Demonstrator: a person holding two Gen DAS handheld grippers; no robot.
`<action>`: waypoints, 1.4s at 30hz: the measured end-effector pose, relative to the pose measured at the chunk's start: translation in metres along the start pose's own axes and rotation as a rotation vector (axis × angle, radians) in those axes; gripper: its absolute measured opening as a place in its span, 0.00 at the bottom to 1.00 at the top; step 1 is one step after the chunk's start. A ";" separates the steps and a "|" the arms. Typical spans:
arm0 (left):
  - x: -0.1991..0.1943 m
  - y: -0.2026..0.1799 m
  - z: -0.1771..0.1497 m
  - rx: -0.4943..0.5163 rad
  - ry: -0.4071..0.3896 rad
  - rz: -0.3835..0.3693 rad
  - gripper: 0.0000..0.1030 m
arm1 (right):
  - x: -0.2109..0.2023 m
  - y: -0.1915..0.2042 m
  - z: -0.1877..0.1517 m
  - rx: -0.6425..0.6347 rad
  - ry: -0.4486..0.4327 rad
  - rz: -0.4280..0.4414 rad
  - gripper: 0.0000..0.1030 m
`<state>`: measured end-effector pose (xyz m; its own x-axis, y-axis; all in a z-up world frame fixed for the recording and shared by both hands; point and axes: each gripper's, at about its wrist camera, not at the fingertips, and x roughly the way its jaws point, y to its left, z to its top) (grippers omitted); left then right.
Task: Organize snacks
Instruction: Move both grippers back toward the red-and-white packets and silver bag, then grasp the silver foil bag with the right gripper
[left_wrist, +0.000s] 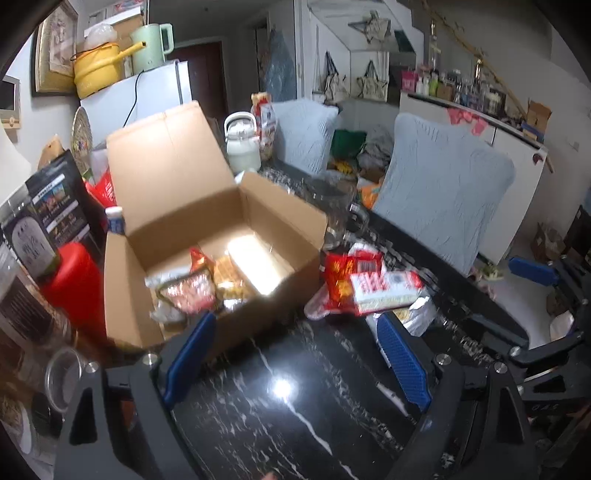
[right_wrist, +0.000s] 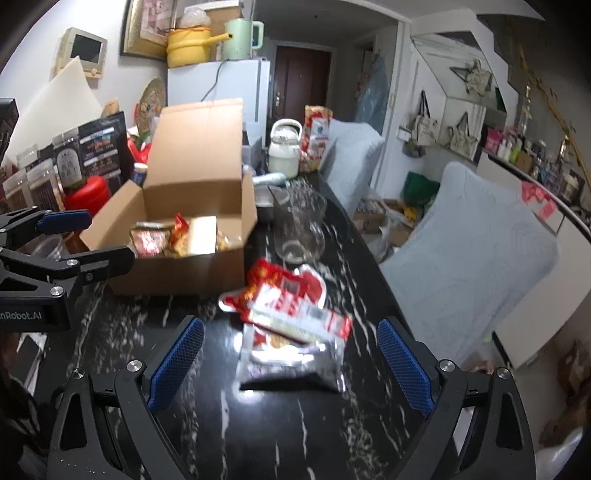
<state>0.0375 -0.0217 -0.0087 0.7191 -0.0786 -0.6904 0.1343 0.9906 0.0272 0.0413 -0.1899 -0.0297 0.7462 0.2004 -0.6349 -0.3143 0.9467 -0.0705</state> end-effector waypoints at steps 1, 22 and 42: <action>0.003 -0.002 -0.003 0.007 0.005 -0.008 0.87 | 0.002 -0.002 -0.005 0.003 0.009 -0.002 0.94; 0.053 -0.006 -0.057 -0.063 0.149 -0.015 0.87 | 0.063 -0.021 -0.053 0.223 0.215 0.110 0.94; 0.071 0.015 -0.052 -0.178 0.153 0.022 0.87 | 0.137 -0.046 -0.041 0.505 0.293 0.096 0.97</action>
<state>0.0553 -0.0068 -0.0946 0.6071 -0.0524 -0.7929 -0.0124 0.9971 -0.0754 0.1337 -0.2162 -0.1453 0.5121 0.2815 -0.8115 -0.0009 0.9449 0.3273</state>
